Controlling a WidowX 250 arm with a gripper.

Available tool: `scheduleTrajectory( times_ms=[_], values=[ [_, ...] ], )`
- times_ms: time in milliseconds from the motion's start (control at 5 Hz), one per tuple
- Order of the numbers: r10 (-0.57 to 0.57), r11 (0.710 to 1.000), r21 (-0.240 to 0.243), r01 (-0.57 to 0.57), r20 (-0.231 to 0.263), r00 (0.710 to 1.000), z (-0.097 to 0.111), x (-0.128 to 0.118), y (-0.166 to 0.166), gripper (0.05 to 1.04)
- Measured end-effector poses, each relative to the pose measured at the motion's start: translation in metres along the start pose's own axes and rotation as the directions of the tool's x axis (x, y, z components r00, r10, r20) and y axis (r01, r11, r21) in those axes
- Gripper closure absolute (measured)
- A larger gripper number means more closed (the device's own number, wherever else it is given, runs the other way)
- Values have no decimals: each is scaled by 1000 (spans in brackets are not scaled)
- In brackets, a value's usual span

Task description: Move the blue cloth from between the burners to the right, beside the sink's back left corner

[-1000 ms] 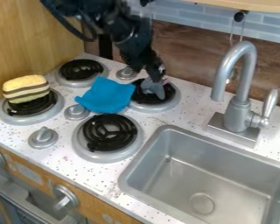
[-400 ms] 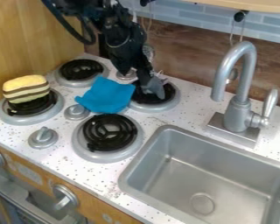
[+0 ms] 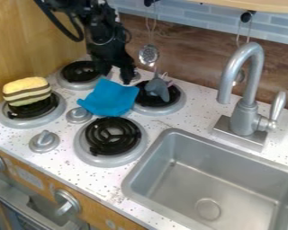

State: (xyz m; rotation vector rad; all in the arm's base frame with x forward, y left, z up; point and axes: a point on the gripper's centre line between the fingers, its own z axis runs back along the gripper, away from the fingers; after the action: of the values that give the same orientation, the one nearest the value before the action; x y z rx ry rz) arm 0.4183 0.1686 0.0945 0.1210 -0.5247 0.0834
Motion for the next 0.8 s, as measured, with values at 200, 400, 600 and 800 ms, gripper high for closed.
scheduleTrajectory(
  times_ms=[200,400,600,800],
  values=[
    [35,999,35,-33,-40,999,-7,-5,19,83],
    [74,997,44,-71,-77,994,-19,-15,35,83],
    [75,996,47,-70,-107,991,-31,-21,40,83],
    [64,998,-5,-65,-122,990,-49,-26,36,83]
  ],
)
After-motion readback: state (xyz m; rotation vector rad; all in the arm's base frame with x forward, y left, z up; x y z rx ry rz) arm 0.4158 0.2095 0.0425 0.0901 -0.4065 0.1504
